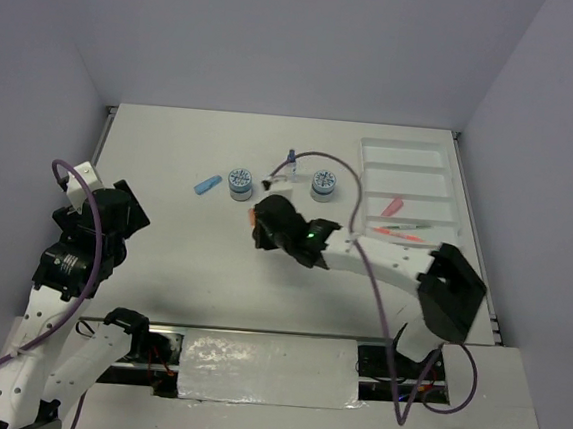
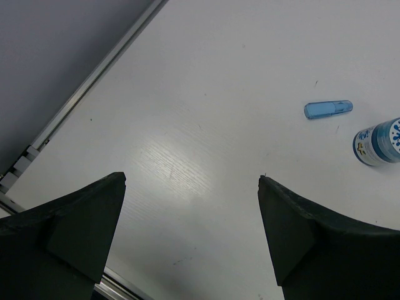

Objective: Sort the stationery into containers
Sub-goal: Pick up the stationery from the center of the board, then place the stationery in the storage box.

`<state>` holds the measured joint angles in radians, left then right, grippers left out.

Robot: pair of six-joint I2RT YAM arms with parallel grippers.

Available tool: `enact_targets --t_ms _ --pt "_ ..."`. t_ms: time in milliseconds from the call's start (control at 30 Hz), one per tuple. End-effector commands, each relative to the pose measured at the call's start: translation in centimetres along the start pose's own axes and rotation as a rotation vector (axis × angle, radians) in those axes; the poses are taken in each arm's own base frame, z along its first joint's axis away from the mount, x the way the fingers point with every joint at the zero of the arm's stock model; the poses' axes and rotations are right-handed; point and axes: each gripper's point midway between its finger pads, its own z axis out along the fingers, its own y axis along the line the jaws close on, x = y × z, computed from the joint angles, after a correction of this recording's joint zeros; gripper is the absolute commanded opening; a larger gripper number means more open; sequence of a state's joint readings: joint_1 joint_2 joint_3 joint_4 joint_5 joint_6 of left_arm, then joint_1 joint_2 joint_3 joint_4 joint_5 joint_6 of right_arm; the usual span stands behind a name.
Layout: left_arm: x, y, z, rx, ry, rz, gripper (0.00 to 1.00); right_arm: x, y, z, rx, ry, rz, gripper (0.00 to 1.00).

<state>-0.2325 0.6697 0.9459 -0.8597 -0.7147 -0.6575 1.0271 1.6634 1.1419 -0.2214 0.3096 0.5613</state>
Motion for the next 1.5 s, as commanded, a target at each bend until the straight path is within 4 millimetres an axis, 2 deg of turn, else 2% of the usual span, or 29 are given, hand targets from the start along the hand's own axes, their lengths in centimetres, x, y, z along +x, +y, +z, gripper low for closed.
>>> enact_targets --t_ms 0,33,67,100,133,200,233,300,333,400,433,467,533,567,633,667,733,833,867,1033,1067,1100,1233,1267,1300,1333,1367,1433,1467 --pt "-0.6 -0.5 -0.1 0.023 -0.022 -0.008 0.99 -6.3 -7.1 -4.8 0.143 -0.216 0.232 0.00" --pt "-0.6 -0.5 -0.1 0.023 -0.022 -0.006 0.99 -7.4 -11.3 -5.4 0.225 -0.254 0.356 0.00" --pt "-0.6 -0.5 -0.1 0.024 -0.021 -0.008 0.99 -6.4 -14.5 -5.7 0.301 -0.258 0.415 0.00" --pt "-0.6 -0.6 0.0 0.025 -0.021 -0.006 0.99 -7.1 -16.9 -7.2 0.338 -0.305 0.477 0.00" --pt "-0.6 -0.6 -0.1 0.026 -0.022 -0.005 0.99 -6.7 -21.4 -7.7 0.439 -0.335 0.582 0.00" --pt "-0.5 -0.6 0.0 0.025 -0.018 -0.002 0.99 -7.0 -25.5 -9.0 0.525 -0.384 0.676 0.00" --pt "-0.5 -0.7 0.0 0.029 -0.018 -0.001 0.99 -7.0 -28.8 -9.8 0.596 -0.417 0.757 0.00" --pt "-0.4 -0.8 0.1 0.030 -0.015 0.003 0.99 -6.4 -31.8 -9.8 0.667 -0.409 0.840 0.00" --pt "-0.4 -0.8 0.0 0.034 -0.016 0.001 0.99 -7.1 -34.3 -10.5 0.708 -0.433 0.892 0.00" --pt "-0.3 -0.9 0.1 0.037 -0.011 0.006 0.99 -6.6 -36.1 -9.4 0.734 -0.377 0.922 0.01" --pt "-0.4 -1.0 0.0 0.044 -0.012 0.007 0.99 -7.8 -36.9 -9.5 0.739 -0.389 0.936 0.01" --pt "-0.3 -1.0 0.1 0.041 -0.009 0.010 0.99 -6.8 -38.7 -8.8 0.786 -0.351 0.957 0.01" --pt "-0.2 -1.2 0.2 0.044 -0.005 0.015 0.99 -7.5 -39.8 -8.4 0.779 -0.330 0.965 0.03" --pt "-0.2 -1.2 0.2 0.044 -0.003 0.019 0.99 -6.6 -40.9 -7.7 0.804 -0.295 0.976 0.06" --pt "-0.1 -1.4 0.3 0.050 0.000 0.023 0.99 -6.3 -41.4 -6.6 0.806 -0.263 0.982 0.09" --pt "-0.1 -1.4 0.3 0.050 0.002 0.024 0.99 -6.0 -42.5 -6.8 0.821 -0.262 1.010 0.11" --pt "-0.2 -1.5 0.2 0.052 0.002 0.025 0.99 -5.8 -42.5 -5.8 0.773 -0.242 1.033 0.14" --pt "-0.2 -1.7 0.0 0.076 -0.002 0.020 0.99 -6.0 -42.5 -5.3 0.748 -0.241 1.038 0.34" --pt "-0.5 -2.0 -0.1 0.096 -0.012 0.024 0.99 -6.1 -42.5 -5.3 0.745 -0.245 1.040 0.50" --pt "-0.4 -2.4 0.2 0.106 -0.003 0.046 0.99 -6.5 -42.1 -5.8 0.732 -0.259 1.035 0.73" --pt "-0.2 -2.7 0.4 0.112 0.006 0.053 0.99 -6.7 -42.1 -6.1 0.731 -0.261 1.029 0.92" --pt "-0.3 -3.0 0.5 0.116 0.010 0.056 0.99 -7.2 -42.0 -6.3 0.726 -0.271 1.024 1.00" --pt "1.2 -6.1 1.9 0.168 0.124 0.100 0.99 -10.3 -40.0 -9.1 0.648 -0.351 0.970 1.00" --pt "1.7 -7.2 2.3 0.192 0.163 0.105 0.99 -10.5 -39.1 -9.5 0.612 -0.359 0.932 1.00" --pt "2.5 -9.5 3.3 0.237 0.225 0.116 0.99 -11.1 -38.3 -10.2 0.583 -0.380 0.906 1.00" --pt "2.7 -10.6 3.9 0.257 0.247 0.130 0.99 -13.5 -36.2 -12.4 0.503 -0.467 0.844 1.00" --pt "3.2 -13.1 5.6 0.306 0.282 0.168 0.99 -14.1 -33.0 -13.8 0.353 -0.490 0.773 1.00" --pt "3.5 -15.1 7.5 0.334 0.283 0.206 0.99 -14.6 -29.3 -14.8 0.157 -0.524 0.692 1.00" --pt "4.3 -15.7 9.4 0.323 0.298 0.257 0.99 -15.5 -25.3 -16.7 0.011 -0.540 0.615 1.00"
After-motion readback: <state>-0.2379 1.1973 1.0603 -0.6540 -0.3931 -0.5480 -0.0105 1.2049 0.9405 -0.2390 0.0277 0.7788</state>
